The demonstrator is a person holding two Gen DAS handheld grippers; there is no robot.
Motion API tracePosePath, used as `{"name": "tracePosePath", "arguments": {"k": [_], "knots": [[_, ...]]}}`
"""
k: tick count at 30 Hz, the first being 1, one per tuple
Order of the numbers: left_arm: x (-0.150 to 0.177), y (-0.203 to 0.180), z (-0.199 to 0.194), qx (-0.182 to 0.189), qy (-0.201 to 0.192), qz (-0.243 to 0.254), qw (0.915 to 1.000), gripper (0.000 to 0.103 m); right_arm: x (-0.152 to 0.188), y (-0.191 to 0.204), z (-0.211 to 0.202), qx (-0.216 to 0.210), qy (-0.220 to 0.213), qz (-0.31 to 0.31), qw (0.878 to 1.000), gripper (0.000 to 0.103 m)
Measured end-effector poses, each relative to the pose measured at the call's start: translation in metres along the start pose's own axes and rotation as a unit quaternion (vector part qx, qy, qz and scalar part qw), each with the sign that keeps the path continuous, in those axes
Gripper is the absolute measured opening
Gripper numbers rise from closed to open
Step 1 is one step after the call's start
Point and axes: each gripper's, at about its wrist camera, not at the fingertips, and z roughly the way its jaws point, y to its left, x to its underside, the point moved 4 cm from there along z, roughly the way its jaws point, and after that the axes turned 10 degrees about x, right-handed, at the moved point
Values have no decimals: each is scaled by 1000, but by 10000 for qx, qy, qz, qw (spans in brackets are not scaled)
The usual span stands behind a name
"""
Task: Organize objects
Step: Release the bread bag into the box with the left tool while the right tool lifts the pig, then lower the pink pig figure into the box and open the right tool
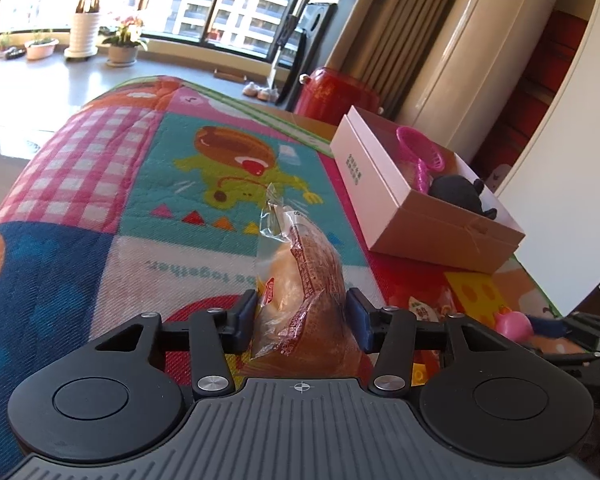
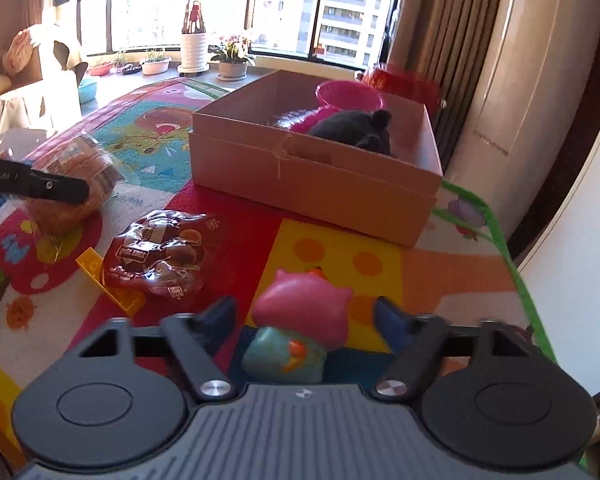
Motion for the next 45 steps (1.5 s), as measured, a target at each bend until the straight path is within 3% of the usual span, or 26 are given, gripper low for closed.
{"name": "tracePosePath", "arguments": {"k": [5,11,14,16,19,21,25,27,31,35,38,40,42,45], "knots": [[-20,-29,-1,354,-24,339,9988,47,-1,-8,-3,-96,-28,203,9997,49],[-89,-80,31,808,-591,708,9925,48,-10,-14,-13,-121,-279,413,9987,49],[-115,-86,69,1179,-819,262,9893,49,-13,-17,-14,-112,-343,513,9980,49],[-116,-81,101,1337,-469,-211,9897,51,-14,-19,-14,-66,-353,552,9978,49],[-104,-73,139,821,-58,-131,9965,45,-12,-25,-14,33,-330,610,9976,49],[-102,-76,134,651,-333,283,9969,47,-10,-29,-15,96,-299,655,9974,49],[-111,-72,94,717,-1164,34,9906,47,-8,-37,-12,174,-225,728,9969,49],[-116,-73,79,673,-1355,127,9884,47,-8,-37,-10,182,-208,713,9971,49],[-110,-84,89,864,-774,355,9926,46,-12,-37,-7,126,-219,731,9970,49],[-97,-91,119,827,-310,482,9949,46,-19,-39,-7,116,-238,797,9965,48],[-94,-94,131,638,-282,842,9940,46,-26,-46,-10,105,-224,895,9957,48],[-97,-88,130,784,-241,636,9946,45,-35,-51,-13,33,-230,971,9950,48],[-102,-77,113,981,-419,323,9938,45,-52,-56,-17,-40,-342,1045,9939,48],[-96,-68,80,867,-784,465,9921,45,-90,-59,-21,-190,-681,1063,9918,48]]}}
